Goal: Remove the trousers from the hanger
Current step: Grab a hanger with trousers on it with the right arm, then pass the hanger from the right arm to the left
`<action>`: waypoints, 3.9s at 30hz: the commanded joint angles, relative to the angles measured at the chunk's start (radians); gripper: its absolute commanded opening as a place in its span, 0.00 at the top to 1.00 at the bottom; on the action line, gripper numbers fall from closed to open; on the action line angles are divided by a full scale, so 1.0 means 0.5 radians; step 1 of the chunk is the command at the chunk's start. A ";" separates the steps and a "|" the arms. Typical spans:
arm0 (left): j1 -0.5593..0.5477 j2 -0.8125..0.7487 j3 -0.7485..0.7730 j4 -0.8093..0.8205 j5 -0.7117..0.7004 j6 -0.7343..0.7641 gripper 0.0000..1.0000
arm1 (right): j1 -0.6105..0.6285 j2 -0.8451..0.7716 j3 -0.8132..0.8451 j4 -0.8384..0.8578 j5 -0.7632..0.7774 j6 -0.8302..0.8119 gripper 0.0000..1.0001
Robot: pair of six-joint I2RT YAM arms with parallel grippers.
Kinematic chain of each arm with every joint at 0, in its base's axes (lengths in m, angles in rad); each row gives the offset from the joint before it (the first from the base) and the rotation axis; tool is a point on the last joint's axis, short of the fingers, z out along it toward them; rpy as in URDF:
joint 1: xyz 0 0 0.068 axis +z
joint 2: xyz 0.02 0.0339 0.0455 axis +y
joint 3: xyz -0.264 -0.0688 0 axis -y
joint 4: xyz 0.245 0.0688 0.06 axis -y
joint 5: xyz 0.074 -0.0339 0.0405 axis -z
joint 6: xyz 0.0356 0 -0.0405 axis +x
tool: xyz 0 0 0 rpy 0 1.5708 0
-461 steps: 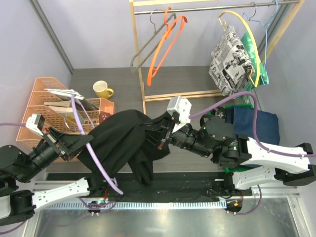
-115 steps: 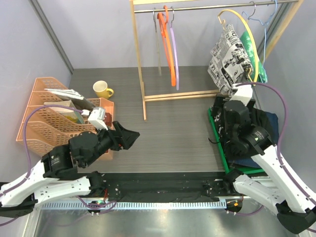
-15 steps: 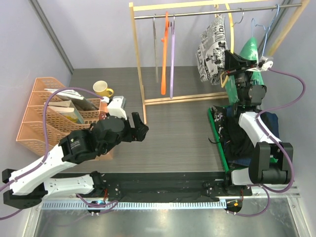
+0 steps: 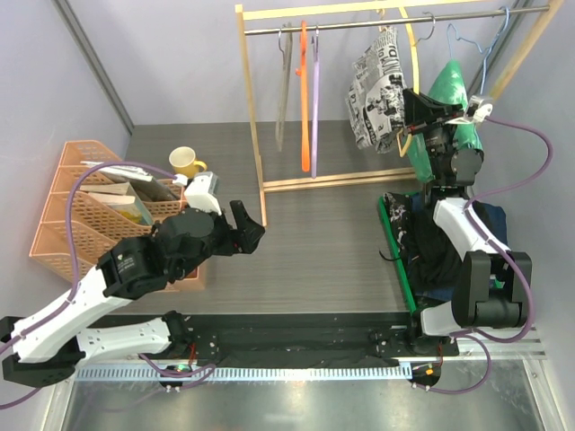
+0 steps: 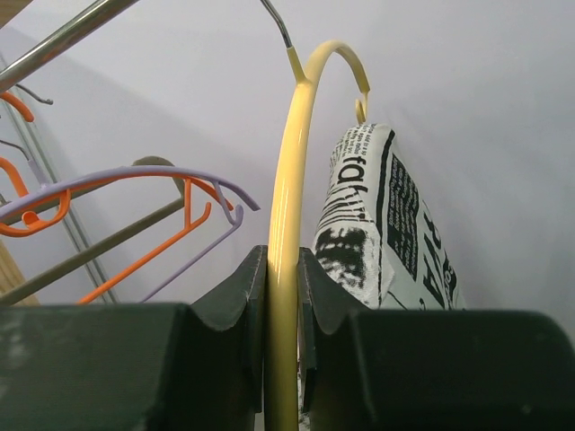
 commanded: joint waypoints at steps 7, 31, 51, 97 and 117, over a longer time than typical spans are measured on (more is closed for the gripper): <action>0.108 0.087 0.082 0.007 0.049 0.062 0.19 | 0.005 -0.054 0.297 1.098 0.008 0.053 0.99; 0.329 0.072 -0.038 0.164 0.420 0.041 0.19 | 0.018 -0.450 0.046 0.951 -0.117 0.182 0.99; 0.329 -0.155 -0.201 0.508 0.849 -0.152 0.19 | 0.015 -1.153 0.365 -1.786 -0.231 0.099 0.99; 0.329 0.323 -1.087 2.458 1.086 -1.772 0.25 | 1.263 -1.616 -0.344 -2.774 -0.032 0.568 0.99; 0.329 0.149 -1.090 2.069 0.893 -1.647 0.76 | 2.585 -1.230 -0.356 -2.354 1.054 0.360 0.99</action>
